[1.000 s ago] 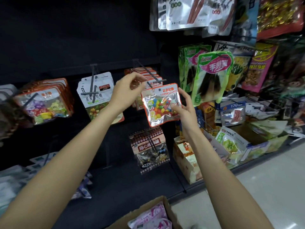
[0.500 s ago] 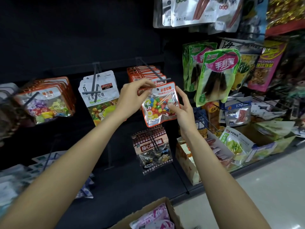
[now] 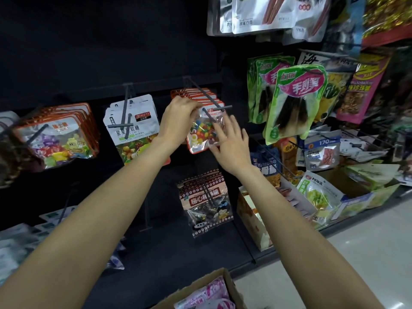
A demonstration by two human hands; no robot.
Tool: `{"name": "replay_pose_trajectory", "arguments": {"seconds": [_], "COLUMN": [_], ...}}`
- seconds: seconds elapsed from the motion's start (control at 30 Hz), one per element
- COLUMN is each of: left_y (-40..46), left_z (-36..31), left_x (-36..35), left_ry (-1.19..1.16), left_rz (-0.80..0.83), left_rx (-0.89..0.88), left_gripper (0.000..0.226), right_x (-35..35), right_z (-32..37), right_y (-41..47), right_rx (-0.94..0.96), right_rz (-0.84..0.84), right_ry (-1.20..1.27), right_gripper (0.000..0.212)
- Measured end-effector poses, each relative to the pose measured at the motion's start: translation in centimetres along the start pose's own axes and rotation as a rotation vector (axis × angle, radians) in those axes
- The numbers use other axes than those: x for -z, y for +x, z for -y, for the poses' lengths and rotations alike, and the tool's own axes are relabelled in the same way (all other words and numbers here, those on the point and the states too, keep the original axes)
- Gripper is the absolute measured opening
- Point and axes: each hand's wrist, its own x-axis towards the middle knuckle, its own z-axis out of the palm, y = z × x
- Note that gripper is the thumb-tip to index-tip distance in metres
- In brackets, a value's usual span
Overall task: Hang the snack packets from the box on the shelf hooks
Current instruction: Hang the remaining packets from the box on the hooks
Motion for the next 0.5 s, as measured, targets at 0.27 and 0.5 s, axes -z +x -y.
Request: {"name": "replay_pose_trajectory", "arguments": {"seconds": [0.27,0.5], "left_y": [-3.8,-15.6], "left_z": [-0.3,-0.8], "left_x": [0.1,6.6], "left_ry": [0.282,-0.049], "left_rz": [0.05,0.141], "left_rx": [-0.097,-0.104], "left_gripper": [0.046,0.035], "right_x": [0.5,1.6], "right_z": [1.2,5.3], "right_y": [-0.4,-9.2], "right_rx": [0.072,0.114], "right_rz": [0.032,-0.167], "right_ry": [-0.306,-0.044], "right_gripper": [0.063,0.041]}}
